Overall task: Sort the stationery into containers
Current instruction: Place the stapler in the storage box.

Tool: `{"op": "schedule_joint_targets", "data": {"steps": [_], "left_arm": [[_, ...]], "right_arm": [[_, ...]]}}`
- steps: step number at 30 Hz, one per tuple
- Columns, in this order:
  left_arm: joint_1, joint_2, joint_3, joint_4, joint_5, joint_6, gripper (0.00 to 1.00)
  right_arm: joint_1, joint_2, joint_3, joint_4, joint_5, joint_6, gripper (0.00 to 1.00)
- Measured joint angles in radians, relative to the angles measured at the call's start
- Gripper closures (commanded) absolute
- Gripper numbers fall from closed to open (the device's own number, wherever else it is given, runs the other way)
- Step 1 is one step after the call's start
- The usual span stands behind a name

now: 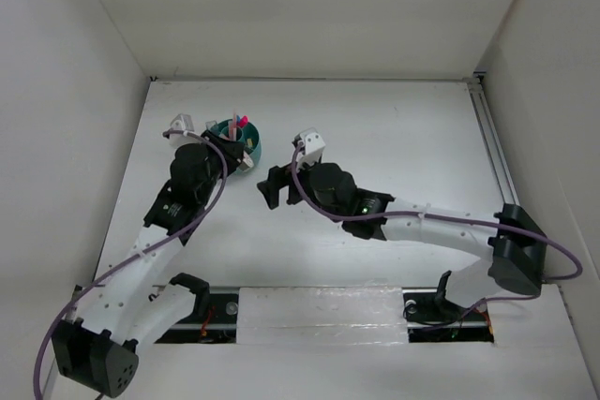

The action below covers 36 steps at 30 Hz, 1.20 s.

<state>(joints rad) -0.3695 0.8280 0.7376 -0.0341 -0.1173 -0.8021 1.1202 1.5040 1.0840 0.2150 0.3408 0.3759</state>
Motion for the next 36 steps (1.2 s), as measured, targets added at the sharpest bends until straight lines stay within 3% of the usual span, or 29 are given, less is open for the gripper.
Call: {"op": "schedule_joint_targets", "data": {"steps": [6, 17, 25, 30, 36], "left_arm": [[-0.019, 0.145, 0.109, -0.089, -0.252, -0.029, 1.00], [-0.061, 0.526, 0.478, -0.364, -0.693, -0.209, 1.00], [-0.075, 0.700, 0.647, -0.647, -0.790, -0.381, 1.00], [-0.142, 0.845, 0.782, -0.888, -0.826, -0.538, 1.00], [-0.166, 0.891, 0.784, -1.001, -0.819, -0.647, 1.00]], "right_arm": [[0.000, -0.129, -0.074, -0.037, 0.059, 0.005, 0.01], [0.000, -0.326, -0.153, -0.124, 0.106, 0.018, 0.01], [0.000, -0.364, -0.178, -0.163, 0.125, 0.020, 0.01], [0.000, -0.364, -0.181, -0.179, 0.127, 0.020, 0.01], [0.000, -0.365, -0.184, -0.192, 0.126, 0.014, 0.01]]}}
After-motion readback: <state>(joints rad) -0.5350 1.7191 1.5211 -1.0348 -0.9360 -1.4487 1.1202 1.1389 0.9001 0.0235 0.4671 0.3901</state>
